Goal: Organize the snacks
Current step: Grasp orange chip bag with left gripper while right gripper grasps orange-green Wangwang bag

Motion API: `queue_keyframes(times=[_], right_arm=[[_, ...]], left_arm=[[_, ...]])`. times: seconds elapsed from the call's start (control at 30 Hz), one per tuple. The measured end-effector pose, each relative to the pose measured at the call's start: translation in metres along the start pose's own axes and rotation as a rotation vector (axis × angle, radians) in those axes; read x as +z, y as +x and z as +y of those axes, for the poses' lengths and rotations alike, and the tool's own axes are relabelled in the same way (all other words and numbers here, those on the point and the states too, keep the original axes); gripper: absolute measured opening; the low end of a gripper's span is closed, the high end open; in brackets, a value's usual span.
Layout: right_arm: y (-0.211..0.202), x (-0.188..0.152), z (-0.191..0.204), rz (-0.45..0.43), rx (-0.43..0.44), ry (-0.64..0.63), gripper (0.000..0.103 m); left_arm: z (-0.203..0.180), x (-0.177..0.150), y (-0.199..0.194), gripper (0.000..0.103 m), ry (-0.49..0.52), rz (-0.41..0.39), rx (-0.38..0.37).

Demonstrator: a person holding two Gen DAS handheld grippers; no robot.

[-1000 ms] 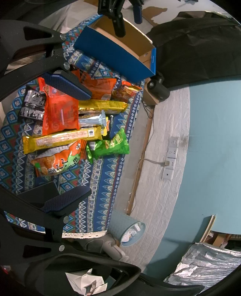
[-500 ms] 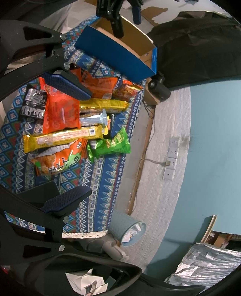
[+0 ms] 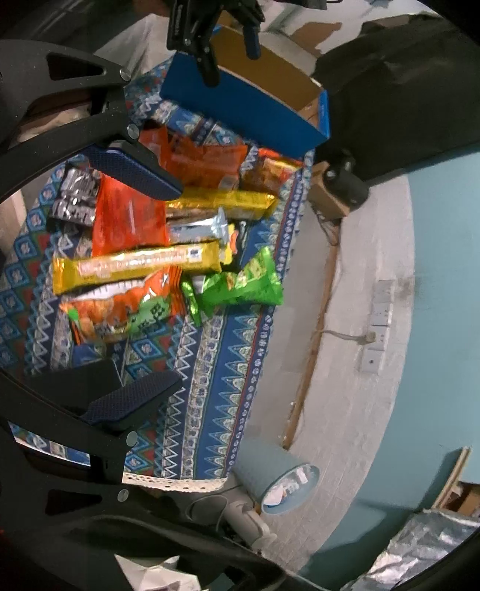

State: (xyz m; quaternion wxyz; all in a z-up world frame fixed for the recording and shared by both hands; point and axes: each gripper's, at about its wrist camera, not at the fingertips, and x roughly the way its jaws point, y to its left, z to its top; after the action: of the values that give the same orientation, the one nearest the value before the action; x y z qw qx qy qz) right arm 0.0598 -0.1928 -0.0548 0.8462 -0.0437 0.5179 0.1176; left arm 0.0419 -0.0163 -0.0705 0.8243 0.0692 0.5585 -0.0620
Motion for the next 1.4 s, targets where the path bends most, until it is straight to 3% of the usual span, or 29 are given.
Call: queue_keyframes(times=[0.23, 0.5, 1.07, 1.17, 1.23, 1.3, 1.33, 1.4], right_arm=[[0.034, 0.01, -0.021, 0.05, 0.02, -0.075, 0.092], [0.086, -0.009, -0.038, 0.144, 0.074, -0.043, 0.092], [0.164, -0.069, -0.048, 0.337, 0.083, -0.044, 0.088], [0.169, -0.072, -0.05, 0.336, 0.081, -0.037, 0.083], [0.169, -0.072, -0.053, 0.342, 0.082, -0.027, 0.071], [0.169, -0.071, -0.056, 0.35, 0.064, -0.019, 0.063], [0.172, -0.069, -0.057, 0.345, 0.051, -0.029, 0.062], [0.172, -0.069, -0.057, 0.345, 0.046, -0.04, 0.049]], left_arm=[[0.001, 0.015, 0.032, 0.102, -0.06, 0.07, -0.028], [-0.003, 0.014, 0.088, 0.102, -0.14, 0.195, -0.036], [-0.035, 0.013, 0.135, 0.1, -0.063, 0.25, -0.032], [-0.03, 0.011, 0.14, 0.086, -0.08, 0.24, -0.082], [-0.026, 0.008, 0.144, 0.067, -0.097, 0.247, -0.11], [-0.023, 0.003, 0.146, 0.064, -0.106, 0.244, -0.125], [-0.022, 0.002, 0.145, 0.054, -0.108, 0.237, -0.148], [-0.021, 0.0, 0.144, 0.051, -0.101, 0.242, -0.164]])
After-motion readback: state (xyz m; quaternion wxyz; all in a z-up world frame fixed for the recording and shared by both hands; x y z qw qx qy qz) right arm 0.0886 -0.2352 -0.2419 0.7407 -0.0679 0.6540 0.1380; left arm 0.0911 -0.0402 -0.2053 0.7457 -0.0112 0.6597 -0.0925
